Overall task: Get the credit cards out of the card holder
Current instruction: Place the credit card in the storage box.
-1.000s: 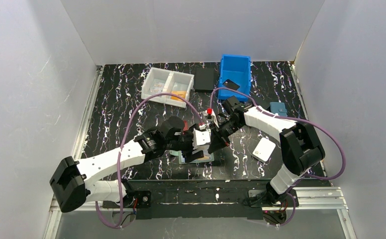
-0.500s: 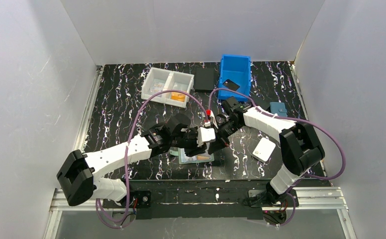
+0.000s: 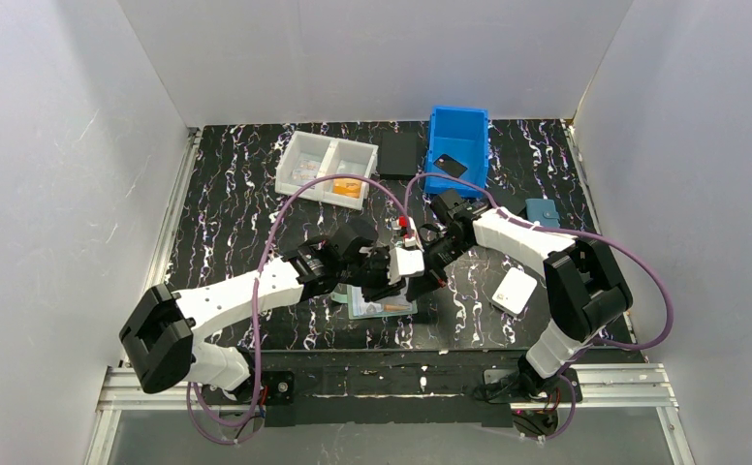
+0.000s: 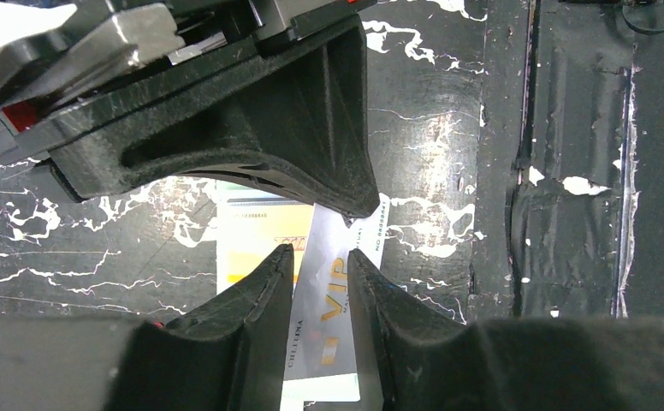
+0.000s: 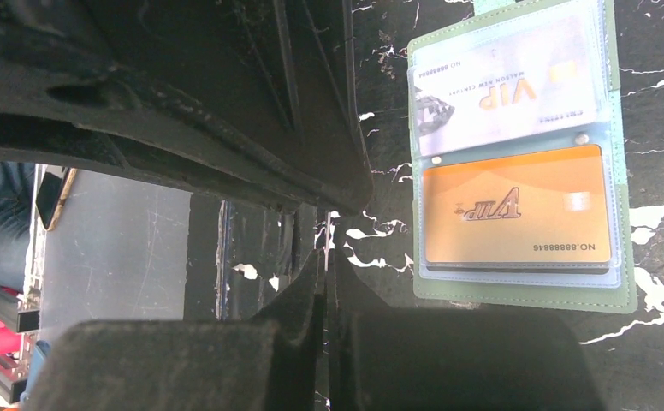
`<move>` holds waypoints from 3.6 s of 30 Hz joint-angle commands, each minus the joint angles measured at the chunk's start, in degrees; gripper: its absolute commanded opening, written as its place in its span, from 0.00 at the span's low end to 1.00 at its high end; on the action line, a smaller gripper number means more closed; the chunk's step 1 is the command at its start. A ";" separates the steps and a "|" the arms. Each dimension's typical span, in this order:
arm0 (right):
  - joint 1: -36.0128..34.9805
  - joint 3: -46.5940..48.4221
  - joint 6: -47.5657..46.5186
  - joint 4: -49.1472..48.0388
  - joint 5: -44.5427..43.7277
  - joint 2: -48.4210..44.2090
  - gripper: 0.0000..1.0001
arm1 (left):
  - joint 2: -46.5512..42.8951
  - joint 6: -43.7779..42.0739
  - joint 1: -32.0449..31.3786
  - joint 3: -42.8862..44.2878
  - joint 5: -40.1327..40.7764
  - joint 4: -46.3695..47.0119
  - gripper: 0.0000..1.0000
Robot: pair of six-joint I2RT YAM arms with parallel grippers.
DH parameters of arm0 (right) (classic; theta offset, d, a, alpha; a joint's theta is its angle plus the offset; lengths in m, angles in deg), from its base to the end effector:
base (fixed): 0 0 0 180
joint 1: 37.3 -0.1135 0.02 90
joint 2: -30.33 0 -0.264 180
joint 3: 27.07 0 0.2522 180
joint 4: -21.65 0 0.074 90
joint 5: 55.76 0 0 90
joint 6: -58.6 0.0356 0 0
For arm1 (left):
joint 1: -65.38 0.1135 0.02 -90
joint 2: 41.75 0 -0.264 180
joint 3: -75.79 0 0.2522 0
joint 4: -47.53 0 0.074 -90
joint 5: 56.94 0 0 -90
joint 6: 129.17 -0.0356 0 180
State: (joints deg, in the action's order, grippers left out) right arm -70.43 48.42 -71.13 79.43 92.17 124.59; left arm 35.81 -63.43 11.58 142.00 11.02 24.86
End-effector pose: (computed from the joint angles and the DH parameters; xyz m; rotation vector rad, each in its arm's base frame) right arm 0.2347 0.1892 0.2053 -1.6318 1.9334 1.3780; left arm 0.1659 -0.2492 0.2618 1.5553 1.5586 -0.7092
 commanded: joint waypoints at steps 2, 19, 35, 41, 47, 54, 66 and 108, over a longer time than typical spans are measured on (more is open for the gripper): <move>0.09 1.67 -1.05 -0.68 2.62 -0.80 0.01 | 0.67 -1.11 -0.35 1.69 -0.61 -3.71 0.28; 0.01 1.55 -1.30 -0.51 2.71 -0.84 0.01 | 3.84 -3.58 -0.29 4.16 -0.85 -7.68 0.09; 0.04 1.47 -1.67 -0.39 2.98 -1.71 0.17 | 2.45 -3.55 3.11 4.46 -6.28 -13.16 0.00; 0.02 1.71 -2.12 0.14 2.31 -2.98 0.63 | 1.49 -4.29 5.77 3.90 -8.61 -15.36 0.00; 1.51 1.41 -1.24 -1.13 -2.47 -6.76 0.92 | -1.77 -9.31 12.99 3.70 -10.68 -21.53 0.00; 6.79 -0.20 2.55 -4.28 -1.39 -11.24 0.94 | -2.39 -21.21 32.06 9.46 -8.42 -26.11 0.00; 8.72 -0.74 3.36 -4.97 -0.33 -12.79 0.95 | 20.57 -29.62 42.39 39.48 8.68 -28.71 0.00; 17.01 0.55 -0.19 -0.53 5.33 -5.77 0.95 | 53.80 -54.62 50.71 71.17 -16.51 -43.90 0.00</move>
State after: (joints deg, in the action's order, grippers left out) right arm -53.97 47.72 -69.99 77.56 95.25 118.29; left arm 89.06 -116.51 62.42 210.57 -1.59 -16.41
